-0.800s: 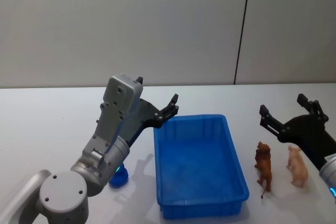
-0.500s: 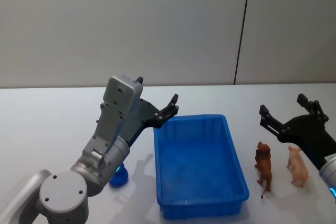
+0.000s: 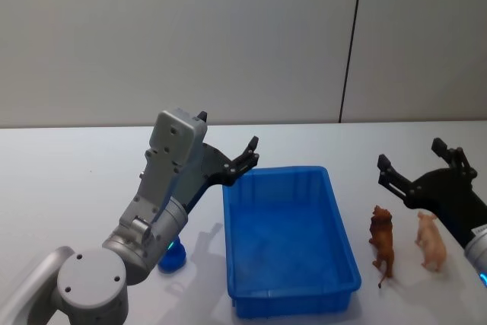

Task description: Pick up the two dolls from the table and place them into the box.

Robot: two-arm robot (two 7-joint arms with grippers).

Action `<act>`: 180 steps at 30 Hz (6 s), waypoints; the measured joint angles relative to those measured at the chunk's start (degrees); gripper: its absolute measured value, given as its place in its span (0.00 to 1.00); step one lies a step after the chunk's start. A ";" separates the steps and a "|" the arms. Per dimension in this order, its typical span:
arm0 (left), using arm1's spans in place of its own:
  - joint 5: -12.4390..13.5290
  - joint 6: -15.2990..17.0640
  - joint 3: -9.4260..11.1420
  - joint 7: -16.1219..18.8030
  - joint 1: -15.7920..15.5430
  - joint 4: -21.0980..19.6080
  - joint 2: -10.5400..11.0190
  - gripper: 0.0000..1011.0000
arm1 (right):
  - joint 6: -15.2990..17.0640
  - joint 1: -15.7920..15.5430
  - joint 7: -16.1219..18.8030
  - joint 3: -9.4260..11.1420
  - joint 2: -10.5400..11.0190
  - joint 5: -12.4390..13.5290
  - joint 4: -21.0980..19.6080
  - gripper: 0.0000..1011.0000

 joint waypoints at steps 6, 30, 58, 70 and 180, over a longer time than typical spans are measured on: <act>0.00 0.00 0.00 0.00 0.00 0.00 0.00 0.99 | 1.38 -0.03 0.71 0.72 0.85 0.37 1.47 0.99; 0.00 0.00 0.00 0.00 0.00 0.00 0.00 0.99 | 8.65 0.94 5.63 2.67 3.96 -1.73 9.78 0.99; 0.00 0.00 0.00 0.00 0.00 0.00 0.00 0.99 | 15.89 4.86 8.58 1.23 1.74 -3.40 18.34 0.90; 0.00 0.00 0.00 0.00 0.00 0.00 0.00 0.99 | 16.69 5.57 8.55 1.13 1.28 -3.16 19.11 0.56; 0.00 0.00 0.00 0.00 0.00 0.00 0.00 0.99 | 13.84 2.29 13.09 -0.68 3.01 -0.97 9.24 0.99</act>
